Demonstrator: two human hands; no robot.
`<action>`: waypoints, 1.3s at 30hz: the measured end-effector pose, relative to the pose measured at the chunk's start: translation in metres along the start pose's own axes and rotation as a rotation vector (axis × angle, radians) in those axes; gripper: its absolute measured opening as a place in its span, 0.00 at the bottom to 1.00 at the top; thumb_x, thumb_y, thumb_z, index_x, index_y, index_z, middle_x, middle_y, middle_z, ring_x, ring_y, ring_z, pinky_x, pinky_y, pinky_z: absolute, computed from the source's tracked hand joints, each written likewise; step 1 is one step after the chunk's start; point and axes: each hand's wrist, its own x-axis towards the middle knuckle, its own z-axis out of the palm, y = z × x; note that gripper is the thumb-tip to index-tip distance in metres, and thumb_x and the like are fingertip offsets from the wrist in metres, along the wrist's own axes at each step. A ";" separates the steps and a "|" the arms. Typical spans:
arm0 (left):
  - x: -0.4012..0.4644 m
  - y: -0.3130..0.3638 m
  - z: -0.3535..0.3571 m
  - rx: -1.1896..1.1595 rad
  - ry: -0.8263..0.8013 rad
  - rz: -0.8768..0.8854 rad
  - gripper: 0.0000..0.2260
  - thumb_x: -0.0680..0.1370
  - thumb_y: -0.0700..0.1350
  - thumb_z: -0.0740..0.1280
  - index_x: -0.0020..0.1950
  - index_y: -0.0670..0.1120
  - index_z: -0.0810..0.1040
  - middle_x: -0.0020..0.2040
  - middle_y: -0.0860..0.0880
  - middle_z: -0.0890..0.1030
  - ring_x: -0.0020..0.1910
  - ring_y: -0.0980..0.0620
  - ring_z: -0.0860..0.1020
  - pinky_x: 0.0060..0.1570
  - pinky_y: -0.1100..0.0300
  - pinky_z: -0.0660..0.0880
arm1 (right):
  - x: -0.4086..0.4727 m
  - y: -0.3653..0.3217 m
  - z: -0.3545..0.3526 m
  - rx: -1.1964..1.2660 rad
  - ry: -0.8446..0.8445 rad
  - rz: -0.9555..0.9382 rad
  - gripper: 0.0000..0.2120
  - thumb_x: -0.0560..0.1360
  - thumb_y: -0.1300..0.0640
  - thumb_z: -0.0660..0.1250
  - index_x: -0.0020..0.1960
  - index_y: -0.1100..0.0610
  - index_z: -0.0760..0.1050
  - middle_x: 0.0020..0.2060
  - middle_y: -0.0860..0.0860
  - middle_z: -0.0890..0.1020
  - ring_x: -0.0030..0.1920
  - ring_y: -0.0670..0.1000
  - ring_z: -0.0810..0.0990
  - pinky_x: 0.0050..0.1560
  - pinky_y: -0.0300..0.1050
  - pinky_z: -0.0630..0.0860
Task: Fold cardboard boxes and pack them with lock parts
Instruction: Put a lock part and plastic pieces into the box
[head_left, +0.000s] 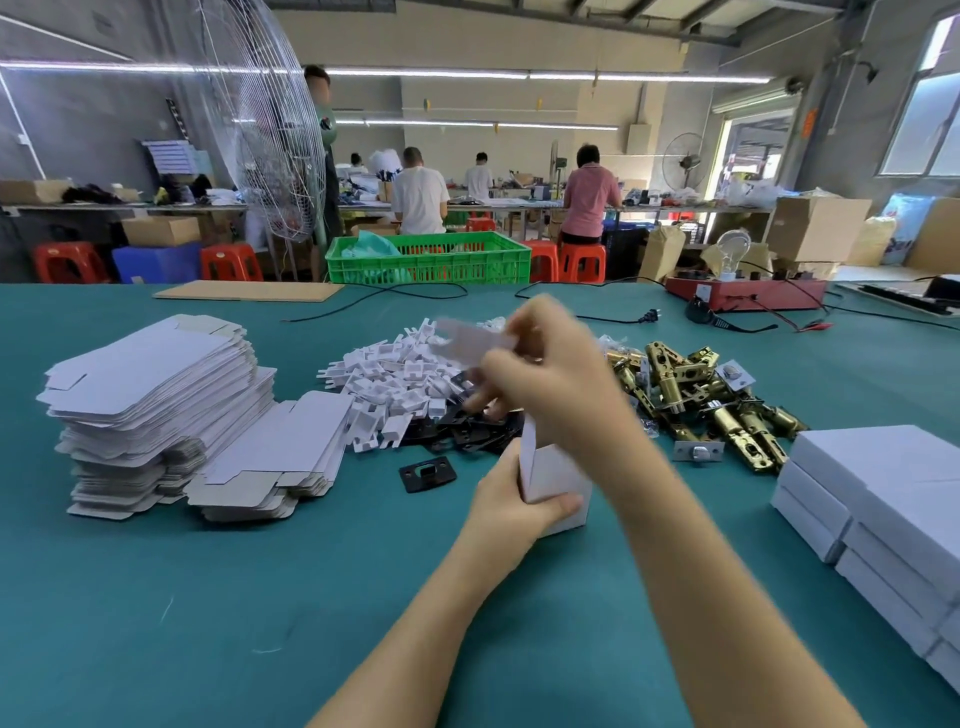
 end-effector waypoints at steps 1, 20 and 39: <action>0.000 -0.001 -0.001 0.012 -0.006 0.011 0.21 0.68 0.43 0.76 0.58 0.57 0.76 0.53 0.54 0.83 0.54 0.55 0.80 0.52 0.62 0.78 | 0.003 -0.004 -0.020 0.024 0.034 0.010 0.07 0.74 0.68 0.63 0.45 0.59 0.67 0.38 0.61 0.81 0.33 0.52 0.84 0.33 0.44 0.80; -0.001 0.003 -0.002 -0.061 -0.081 0.075 0.19 0.67 0.39 0.73 0.55 0.55 0.79 0.46 0.59 0.84 0.45 0.62 0.80 0.42 0.69 0.75 | -0.006 0.046 -0.139 -0.352 0.264 0.429 0.07 0.77 0.69 0.58 0.52 0.61 0.72 0.35 0.62 0.82 0.39 0.62 0.84 0.44 0.54 0.82; 0.003 0.002 -0.003 -0.118 -0.034 0.027 0.16 0.66 0.42 0.74 0.51 0.56 0.80 0.45 0.59 0.85 0.44 0.62 0.81 0.41 0.70 0.75 | 0.002 0.049 -0.119 -0.361 0.145 0.358 0.02 0.74 0.66 0.69 0.44 0.61 0.78 0.34 0.56 0.83 0.35 0.52 0.82 0.36 0.42 0.80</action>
